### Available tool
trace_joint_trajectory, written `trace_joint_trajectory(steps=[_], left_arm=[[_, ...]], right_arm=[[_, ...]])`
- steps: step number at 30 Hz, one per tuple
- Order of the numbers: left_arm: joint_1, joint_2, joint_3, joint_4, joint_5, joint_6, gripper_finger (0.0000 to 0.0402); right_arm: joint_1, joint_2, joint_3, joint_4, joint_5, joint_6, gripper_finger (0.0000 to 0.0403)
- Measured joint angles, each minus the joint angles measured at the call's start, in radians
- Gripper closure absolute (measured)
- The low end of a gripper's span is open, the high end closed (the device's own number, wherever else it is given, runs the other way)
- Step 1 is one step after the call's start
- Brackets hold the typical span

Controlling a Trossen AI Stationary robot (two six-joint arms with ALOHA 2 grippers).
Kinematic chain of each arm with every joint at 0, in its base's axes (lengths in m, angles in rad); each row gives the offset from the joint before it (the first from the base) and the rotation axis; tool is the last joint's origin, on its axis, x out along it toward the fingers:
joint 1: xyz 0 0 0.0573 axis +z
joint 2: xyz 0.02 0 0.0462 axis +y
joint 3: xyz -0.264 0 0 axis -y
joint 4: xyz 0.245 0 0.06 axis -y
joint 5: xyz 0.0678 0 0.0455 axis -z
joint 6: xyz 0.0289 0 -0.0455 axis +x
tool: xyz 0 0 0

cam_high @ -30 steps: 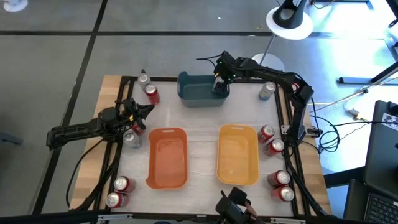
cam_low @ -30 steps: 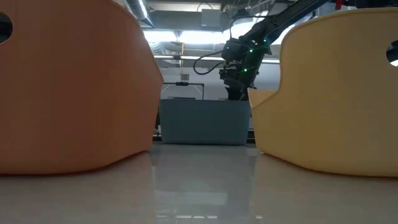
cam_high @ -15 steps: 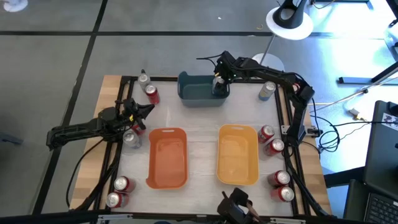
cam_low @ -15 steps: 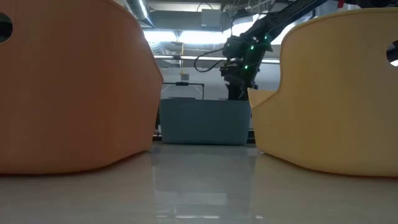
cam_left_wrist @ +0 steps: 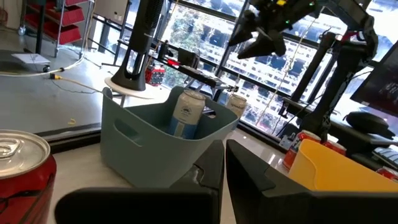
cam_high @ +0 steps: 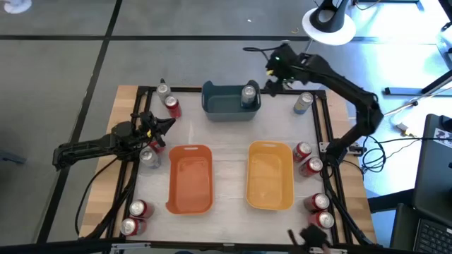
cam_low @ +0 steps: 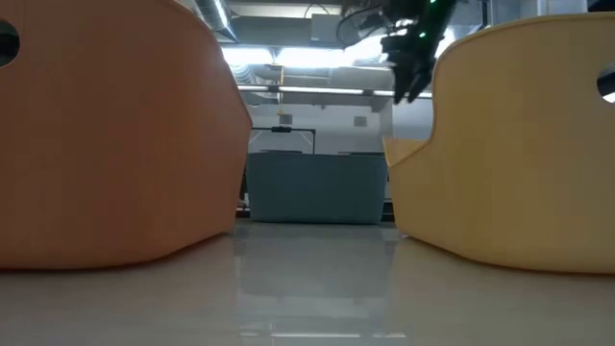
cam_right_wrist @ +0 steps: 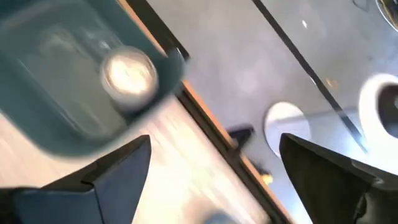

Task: Sort soda cans
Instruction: Put the top right blue-white soda can into the green bin

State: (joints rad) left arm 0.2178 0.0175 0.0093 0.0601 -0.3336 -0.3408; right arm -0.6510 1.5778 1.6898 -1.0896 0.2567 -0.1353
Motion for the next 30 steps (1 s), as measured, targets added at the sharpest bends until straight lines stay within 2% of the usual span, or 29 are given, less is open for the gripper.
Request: trace_joint_trajectory(steps=[6,12,21,30], left_arm=[[0.000,0.000,0.000,0.000,0.000,0.000,0.0391],[0.000,0.000,0.000,0.000,0.000,0.000,0.0391],[0.000,0.000,0.000,0.000,0.000,0.000,0.0391],[0.000,0.000,0.000,0.000,0.000,-0.023,0.0391]], right_arm=[[-0.044,-0.095,-0.023,-0.118,-0.013,0.069,0.0048],[-0.175,-0.140,-0.145,-0.197,-0.048,0.128,0.0048],[-0.340,-0.142,-0.340,-0.077,-0.048,0.134,0.0048],[-0.367,-0.125,-0.429,0.029,-0.083,0.152,0.0048]])
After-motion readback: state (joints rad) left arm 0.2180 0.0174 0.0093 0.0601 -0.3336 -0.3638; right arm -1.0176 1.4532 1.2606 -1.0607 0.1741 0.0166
